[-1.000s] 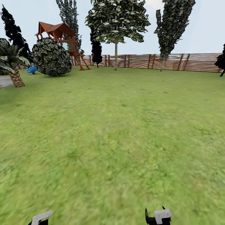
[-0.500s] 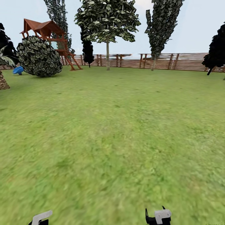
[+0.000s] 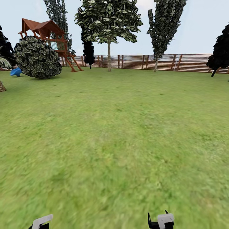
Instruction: In the garden, pick up the pesticide atomizer on the floor and spray pesticide onto both trees until each tree trunk is fully covered.
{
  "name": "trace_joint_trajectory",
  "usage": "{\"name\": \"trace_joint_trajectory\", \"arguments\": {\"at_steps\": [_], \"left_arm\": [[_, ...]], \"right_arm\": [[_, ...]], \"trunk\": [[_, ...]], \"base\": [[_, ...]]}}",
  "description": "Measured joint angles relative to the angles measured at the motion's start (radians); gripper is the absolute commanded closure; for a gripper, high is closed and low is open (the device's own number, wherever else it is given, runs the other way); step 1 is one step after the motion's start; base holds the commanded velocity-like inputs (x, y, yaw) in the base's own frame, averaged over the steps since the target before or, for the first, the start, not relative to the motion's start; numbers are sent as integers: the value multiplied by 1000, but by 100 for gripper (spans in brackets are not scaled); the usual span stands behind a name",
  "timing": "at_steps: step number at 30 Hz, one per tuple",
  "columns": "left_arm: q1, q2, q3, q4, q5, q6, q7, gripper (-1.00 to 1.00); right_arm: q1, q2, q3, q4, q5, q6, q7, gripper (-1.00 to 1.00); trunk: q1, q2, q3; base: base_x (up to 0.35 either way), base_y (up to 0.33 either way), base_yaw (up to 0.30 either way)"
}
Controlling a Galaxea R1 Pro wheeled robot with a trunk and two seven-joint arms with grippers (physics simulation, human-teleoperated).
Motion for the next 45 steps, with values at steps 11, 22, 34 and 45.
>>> {"name": "trace_joint_trajectory", "arguments": {"at_steps": [11,22,34,45], "left_arm": [[0,-1,-1,0,-4,0,0,100],[0,-3,0,2,-4,0,-1,100],[0,-3,0,1,-3,0,0,100],[0,-3,0,1,-6,0,0,100]], "right_arm": [[0,-1,0,0,0,1,0,-100],[2,-1,0,0,0,2,0,-100],[2,-1,0,0,0,2,0,-100],[2,-1,0,0,0,2,0,-100]], "trunk": [[0,0,0],[0,0,0],[0,0,0],[0,0,0]], "base": [[338,0,0],[339,0,0],[339,0,0],[339,0,0]]}}
